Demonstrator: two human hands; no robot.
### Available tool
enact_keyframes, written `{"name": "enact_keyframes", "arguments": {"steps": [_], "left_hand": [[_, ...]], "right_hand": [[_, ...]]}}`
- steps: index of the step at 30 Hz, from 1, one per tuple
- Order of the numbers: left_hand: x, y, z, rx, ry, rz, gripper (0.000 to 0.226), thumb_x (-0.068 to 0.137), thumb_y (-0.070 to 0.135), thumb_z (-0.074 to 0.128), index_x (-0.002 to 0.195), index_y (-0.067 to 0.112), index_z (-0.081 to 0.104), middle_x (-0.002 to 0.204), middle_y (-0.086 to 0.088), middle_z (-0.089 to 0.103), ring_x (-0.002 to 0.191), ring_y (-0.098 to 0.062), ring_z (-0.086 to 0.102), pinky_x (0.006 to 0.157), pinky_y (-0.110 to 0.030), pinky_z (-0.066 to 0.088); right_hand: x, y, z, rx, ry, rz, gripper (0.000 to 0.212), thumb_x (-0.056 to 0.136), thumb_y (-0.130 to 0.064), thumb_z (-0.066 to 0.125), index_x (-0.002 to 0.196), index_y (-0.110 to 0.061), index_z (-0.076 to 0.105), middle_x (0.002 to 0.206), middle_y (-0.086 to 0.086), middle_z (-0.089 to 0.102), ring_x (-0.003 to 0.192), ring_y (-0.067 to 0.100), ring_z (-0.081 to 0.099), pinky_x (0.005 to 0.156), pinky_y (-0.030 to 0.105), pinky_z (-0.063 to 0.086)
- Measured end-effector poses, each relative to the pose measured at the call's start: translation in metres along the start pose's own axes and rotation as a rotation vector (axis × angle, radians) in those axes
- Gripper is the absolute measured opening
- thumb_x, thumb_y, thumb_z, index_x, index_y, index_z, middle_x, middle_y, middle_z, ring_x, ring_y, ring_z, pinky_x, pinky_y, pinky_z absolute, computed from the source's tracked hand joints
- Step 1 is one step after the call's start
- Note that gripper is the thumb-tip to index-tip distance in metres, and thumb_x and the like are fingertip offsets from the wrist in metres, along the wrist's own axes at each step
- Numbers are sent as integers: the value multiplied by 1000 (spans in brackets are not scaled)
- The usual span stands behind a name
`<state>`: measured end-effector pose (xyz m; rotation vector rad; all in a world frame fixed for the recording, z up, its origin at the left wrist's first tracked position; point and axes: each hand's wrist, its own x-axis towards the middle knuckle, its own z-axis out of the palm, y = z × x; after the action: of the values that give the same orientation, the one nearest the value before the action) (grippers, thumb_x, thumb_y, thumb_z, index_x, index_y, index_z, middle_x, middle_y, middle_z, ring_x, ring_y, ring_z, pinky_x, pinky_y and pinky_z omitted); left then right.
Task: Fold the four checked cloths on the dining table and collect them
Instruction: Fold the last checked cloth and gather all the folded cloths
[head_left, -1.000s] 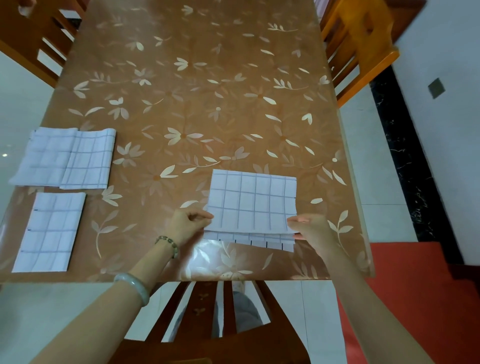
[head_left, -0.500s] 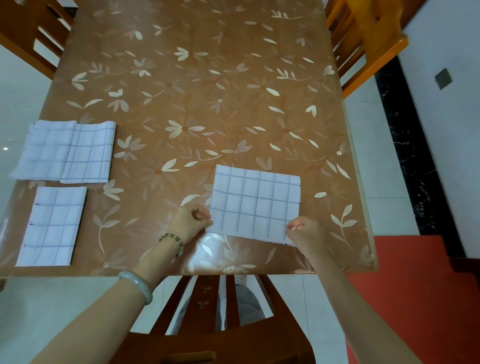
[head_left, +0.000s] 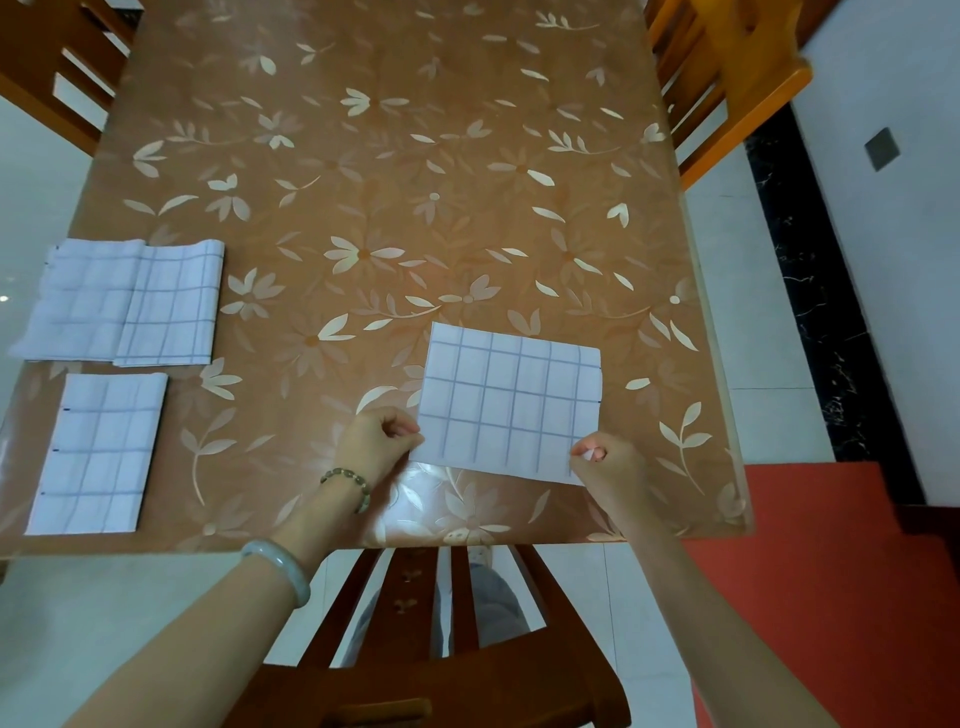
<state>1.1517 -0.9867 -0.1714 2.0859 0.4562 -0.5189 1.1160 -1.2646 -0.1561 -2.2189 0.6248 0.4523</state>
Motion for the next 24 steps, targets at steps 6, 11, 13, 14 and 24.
{"name": "enact_keyframes", "arguments": {"steps": [6, 11, 13, 14, 24], "left_hand": [[1, 0, 4, -45, 41, -44, 19, 73, 9, 78, 69, 22, 65, 66, 1, 61, 60, -14, 57, 66, -29, 50], [1, 4, 8, -119, 115, -102, 17, 72, 11, 79, 84, 10, 67, 69, 3, 61, 63, -8, 58, 54, -13, 40], [1, 6, 8, -108, 118, -112, 19, 72, 12, 80, 85, 9, 66, 70, 3, 61, 62, -5, 56, 54, -12, 39], [1, 6, 8, -114, 120, -119, 20, 72, 11, 80, 85, 9, 66, 69, 3, 60, 61, -4, 55, 51, -9, 39], [4, 6, 14, -156, 129, -100, 21, 70, 14, 81, 80, 16, 63, 72, -1, 64, 66, -15, 61, 63, -25, 47]], "right_hand": [[1, 1, 1, -9, 7, -7, 7, 88, -17, 63, 94, -15, 64, 88, 0, 60, 78, 13, 55, 64, 20, 47], [3, -1, 2, -16, 22, -24, 13, 90, -16, 59, 102, -14, 63, 92, 0, 59, 79, 11, 53, 56, 15, 40], [4, 0, 3, -20, 27, -26, 14, 90, -15, 59, 104, -14, 62, 95, -1, 59, 79, 9, 52, 55, 14, 38], [4, 0, 3, -23, 30, -27, 15, 90, -16, 59, 104, -14, 62, 95, -1, 59, 79, 9, 53, 55, 14, 38], [6, 4, 2, -28, -11, -50, 12, 92, -16, 56, 104, -17, 58, 83, -5, 52, 72, 8, 51, 54, 12, 35]]}}
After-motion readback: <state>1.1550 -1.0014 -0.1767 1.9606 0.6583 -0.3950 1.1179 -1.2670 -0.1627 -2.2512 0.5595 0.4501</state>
